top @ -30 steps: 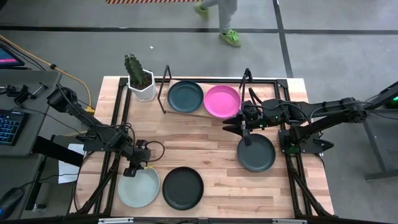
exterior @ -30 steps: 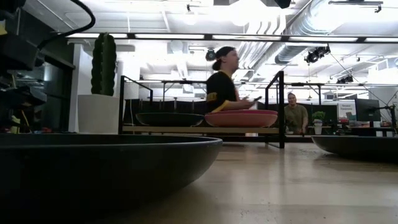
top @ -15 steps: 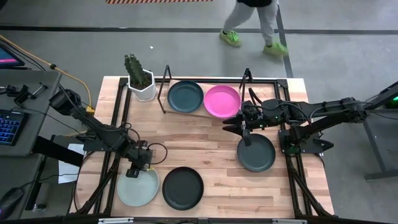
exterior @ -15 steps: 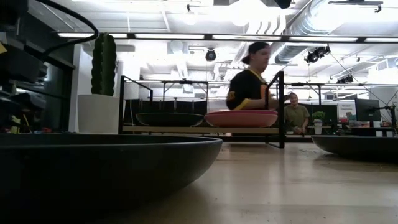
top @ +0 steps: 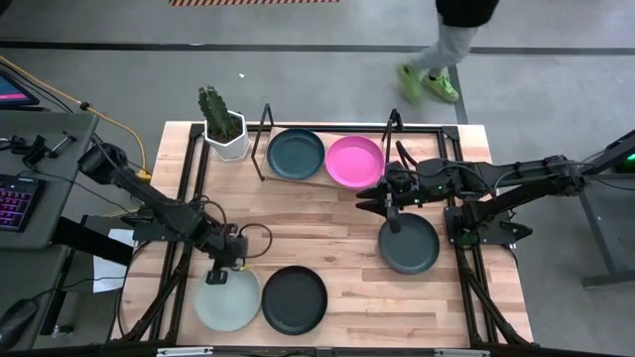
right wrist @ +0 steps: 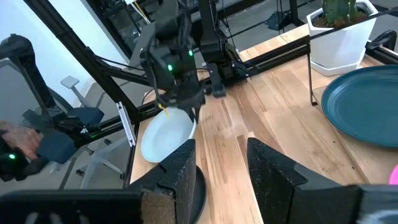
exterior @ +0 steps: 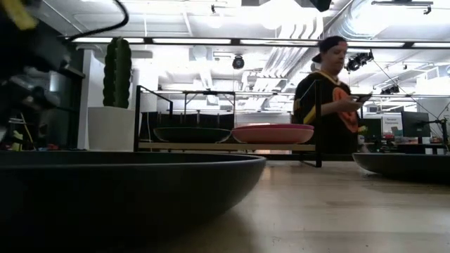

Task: Place and stack plates onto a shelf
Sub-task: Stack the white plate on top of the dark green plate on the shelf

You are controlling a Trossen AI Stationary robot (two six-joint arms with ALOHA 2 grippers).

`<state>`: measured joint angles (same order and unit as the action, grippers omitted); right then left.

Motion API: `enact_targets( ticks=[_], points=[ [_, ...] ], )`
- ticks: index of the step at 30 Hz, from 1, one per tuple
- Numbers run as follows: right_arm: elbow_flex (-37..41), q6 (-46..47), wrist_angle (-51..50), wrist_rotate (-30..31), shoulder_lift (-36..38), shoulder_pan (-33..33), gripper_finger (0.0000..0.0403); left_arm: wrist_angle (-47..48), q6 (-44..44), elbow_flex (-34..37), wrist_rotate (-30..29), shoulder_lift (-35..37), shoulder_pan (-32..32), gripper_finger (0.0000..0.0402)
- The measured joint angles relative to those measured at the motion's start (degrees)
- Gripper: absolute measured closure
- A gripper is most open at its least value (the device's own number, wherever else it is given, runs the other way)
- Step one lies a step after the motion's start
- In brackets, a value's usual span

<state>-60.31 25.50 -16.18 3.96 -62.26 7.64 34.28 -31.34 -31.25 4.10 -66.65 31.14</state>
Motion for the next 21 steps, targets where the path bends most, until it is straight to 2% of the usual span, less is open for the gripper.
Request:
enact_targets(
  ticks=[6,11,15,18,21],
  points=[
    [0.0,-0.04,-1.96,0.0,-0.02,0.0,0.0277,12.87,-0.67,-8.32,-5.34,5.48,-5.72,0.0399],
    [0.0,-0.48,-2.25,-0.02,-0.02,0.0,0.0277,21.6,-4.97,-16.07,-9.93,9.66,-12.31,0.04],
    [0.0,-0.46,-2.27,-0.02,-0.02,0.0,0.0277,22.28,-11.15,-21.44,-14.41,11.59,-17.49,0.04],
    [0.0,-0.13,-2.27,-0.03,-0.02,0.0,0.0277,20.77,-19.32,-24.07,-21.79,11.64,-20.2,0.04],
    [0.0,-0.02,-2.27,-0.04,-0.02,0.0,0.0277,17.73,-31.16,-24.36,-29.91,11.63,-21.52,0.04]
  ],
)
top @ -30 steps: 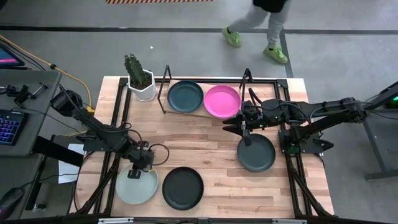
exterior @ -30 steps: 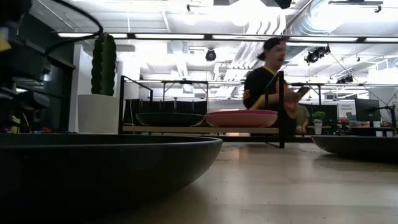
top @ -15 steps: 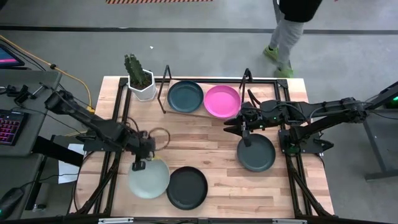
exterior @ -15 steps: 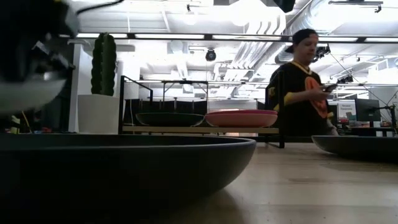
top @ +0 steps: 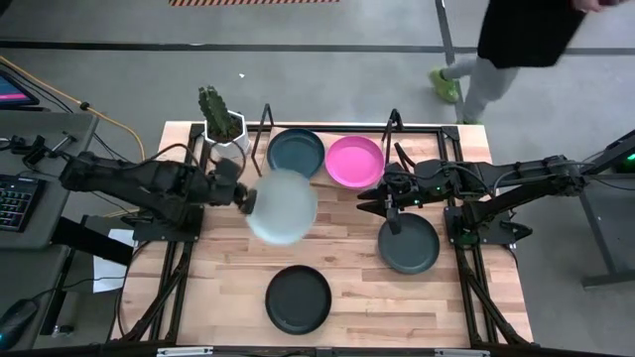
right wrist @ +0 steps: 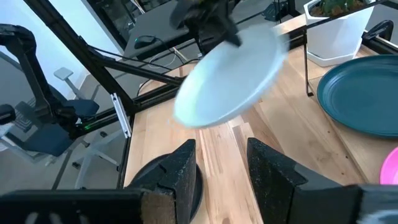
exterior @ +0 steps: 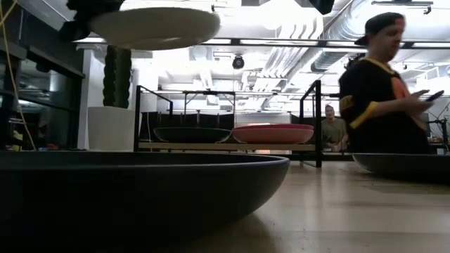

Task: Place and stack plates onto a shelf
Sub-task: Stack the white plate on top of the dark green plate on the shelf

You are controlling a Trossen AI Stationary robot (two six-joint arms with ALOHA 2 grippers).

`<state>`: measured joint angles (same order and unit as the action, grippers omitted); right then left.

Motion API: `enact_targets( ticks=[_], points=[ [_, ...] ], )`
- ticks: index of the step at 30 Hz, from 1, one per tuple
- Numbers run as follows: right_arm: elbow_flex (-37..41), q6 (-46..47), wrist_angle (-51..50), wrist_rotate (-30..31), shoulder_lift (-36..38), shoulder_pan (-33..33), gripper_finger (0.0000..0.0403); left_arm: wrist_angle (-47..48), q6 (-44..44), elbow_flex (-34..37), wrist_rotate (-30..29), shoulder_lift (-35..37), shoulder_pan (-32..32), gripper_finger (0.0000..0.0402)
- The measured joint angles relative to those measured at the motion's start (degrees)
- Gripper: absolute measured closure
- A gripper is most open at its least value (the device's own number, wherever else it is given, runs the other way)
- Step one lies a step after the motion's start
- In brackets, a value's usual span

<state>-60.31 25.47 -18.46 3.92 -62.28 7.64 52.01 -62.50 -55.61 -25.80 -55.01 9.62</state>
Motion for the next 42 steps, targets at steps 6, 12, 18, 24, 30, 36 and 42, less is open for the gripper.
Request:
enact_targets(
  ticks=[6,12,18,24,30,36,42],
  points=[
    [0.0,0.07,0.0,0.0,0.0,0.0,0.0277,-7.22,-19.33,3.93,-13.99,-0.29,3.91,0.0401],
    [0.0,0.35,0.0,-0.02,0.0,0.0,0.0277,-12.69,-41.08,9.57,-24.79,-4.83,12.55,0.0401],
    [0.0,0.07,0.0,-0.02,0.0,0.0,0.0277,-12.93,-60.31,10.86,-27.57,-15.2,17.53,0.0401],
    [0.0,0.16,0.02,0.37,0.0,0.02,0.0277,-17.96,-64.48,10.88,-27.6,-24.06,14.71,0.0401],
    [0.0,1.07,0.3,0.57,0.0,0.02,0.0277,-23.39,-64.83,10.86,-28.76,-27.08,6.81,0.0401],
    [0.0,1.57,0.31,0.59,0.0,0.0,0.0277,-23.6,-62.39,10.86,-26.91,-27.27,-0.22,0.0401],
    [0.0,1.63,0.31,0.59,0.0,0.0,0.0277,-23.41,-61.44,10.86,-26.34,-27.27,-4.84,0.0398]
  ],
)
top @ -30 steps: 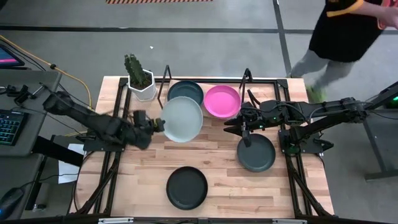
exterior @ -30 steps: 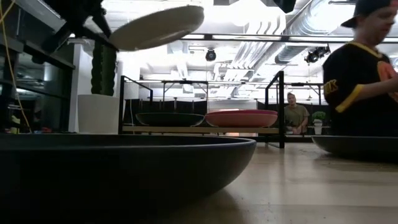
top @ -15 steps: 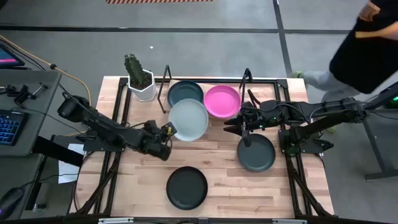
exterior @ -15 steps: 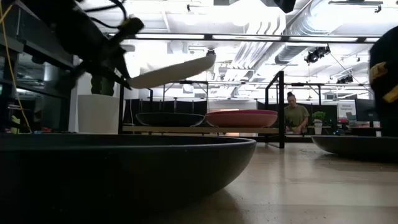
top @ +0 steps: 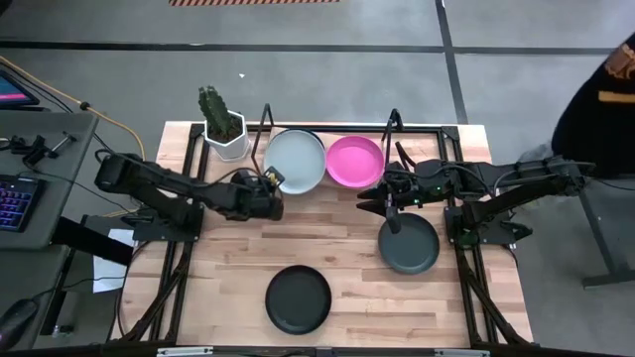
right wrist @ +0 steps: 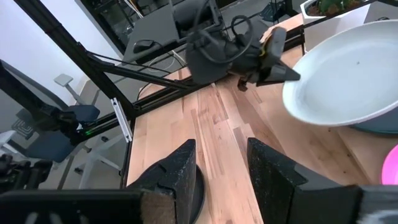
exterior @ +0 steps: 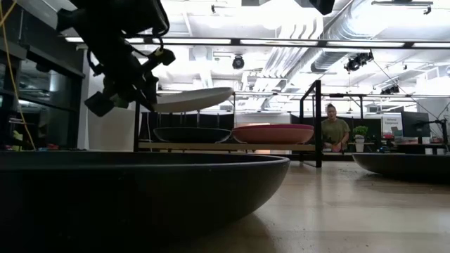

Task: Place and stack plates onto a shelf
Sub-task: Stack the white plate on top of the dark green plate on the shelf

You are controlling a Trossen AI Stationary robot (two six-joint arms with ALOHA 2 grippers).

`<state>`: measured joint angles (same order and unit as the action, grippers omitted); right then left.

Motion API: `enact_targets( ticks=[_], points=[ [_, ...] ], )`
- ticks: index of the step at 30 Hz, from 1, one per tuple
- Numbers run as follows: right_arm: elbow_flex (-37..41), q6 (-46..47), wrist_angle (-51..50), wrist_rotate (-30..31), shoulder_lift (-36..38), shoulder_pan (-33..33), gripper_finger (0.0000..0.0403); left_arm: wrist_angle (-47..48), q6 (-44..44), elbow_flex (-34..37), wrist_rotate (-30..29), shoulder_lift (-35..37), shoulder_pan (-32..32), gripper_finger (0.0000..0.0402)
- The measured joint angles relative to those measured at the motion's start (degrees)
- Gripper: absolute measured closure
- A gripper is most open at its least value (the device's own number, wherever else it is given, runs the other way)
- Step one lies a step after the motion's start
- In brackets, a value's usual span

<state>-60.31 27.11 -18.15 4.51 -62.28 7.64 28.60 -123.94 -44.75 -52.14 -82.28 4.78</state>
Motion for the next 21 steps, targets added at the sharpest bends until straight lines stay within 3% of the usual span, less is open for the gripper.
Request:
enact_targets(
  ticks=[16,21],
  points=[
    [0.0,-0.06,0.0,0.04,0.0,0.0,0.0277,-2.5,0.12,-0.02,1.27,0.0,-7.94,0.0395],
    [0.0,-0.07,0.0,0.04,0.0,0.02,0.0277,-4.61,5.0,-0.02,2.33,0.0,-9.8,0.0389]
  ],
)
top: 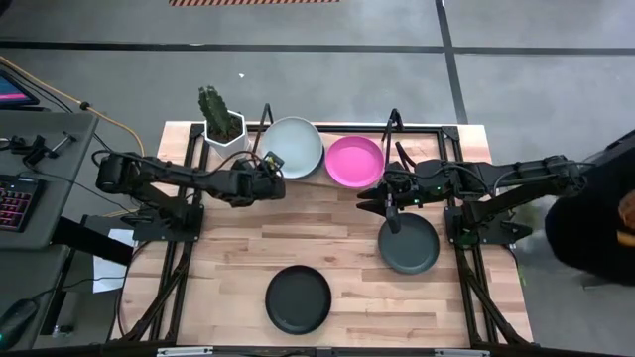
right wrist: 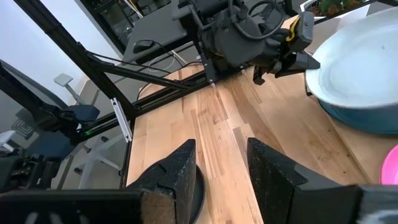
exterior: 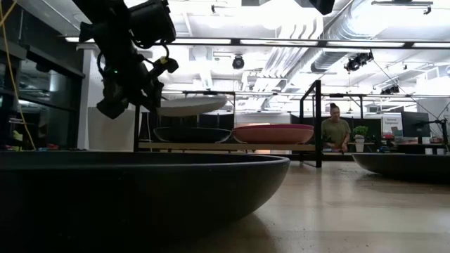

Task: Place and stack plates onto a shelf
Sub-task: Stack the white plate on top of the dark green plate on the shelf, then stack the dark green plate on top of the pink plate on the shelf

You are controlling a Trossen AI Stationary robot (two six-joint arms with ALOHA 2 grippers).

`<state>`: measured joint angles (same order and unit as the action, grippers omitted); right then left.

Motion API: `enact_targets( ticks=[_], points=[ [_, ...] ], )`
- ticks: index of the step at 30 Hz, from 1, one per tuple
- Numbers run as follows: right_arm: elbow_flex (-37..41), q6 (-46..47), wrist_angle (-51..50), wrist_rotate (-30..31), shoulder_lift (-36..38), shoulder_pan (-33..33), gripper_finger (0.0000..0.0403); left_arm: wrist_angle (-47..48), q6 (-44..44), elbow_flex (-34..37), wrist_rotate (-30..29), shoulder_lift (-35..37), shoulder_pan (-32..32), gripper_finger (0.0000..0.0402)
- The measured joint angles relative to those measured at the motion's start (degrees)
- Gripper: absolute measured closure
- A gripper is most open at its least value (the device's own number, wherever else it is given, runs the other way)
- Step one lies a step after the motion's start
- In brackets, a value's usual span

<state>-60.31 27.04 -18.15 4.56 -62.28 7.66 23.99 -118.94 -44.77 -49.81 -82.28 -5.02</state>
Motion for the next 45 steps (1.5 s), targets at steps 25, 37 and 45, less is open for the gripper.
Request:
enact_targets(
  ticks=[25,37,45],
  points=[
    [0.0,1.45,0.0,0.0,0.0,0.0,0.0277,-3.19,19.67,-0.04,11.84,0.95,-2.21,0.0251],
    [0.0,1.16,5.72,0.0,0.0,-0.01,0.0277,-2.67,51.43,0.0,21.53,16.61,1.19,0.025],
    [0.0,1.1,7.48,0.0,0.0,-0.02,0.0277,-25.68,86.05,-0.04,31.51,28.09,21.95,0.025]
  ],
)
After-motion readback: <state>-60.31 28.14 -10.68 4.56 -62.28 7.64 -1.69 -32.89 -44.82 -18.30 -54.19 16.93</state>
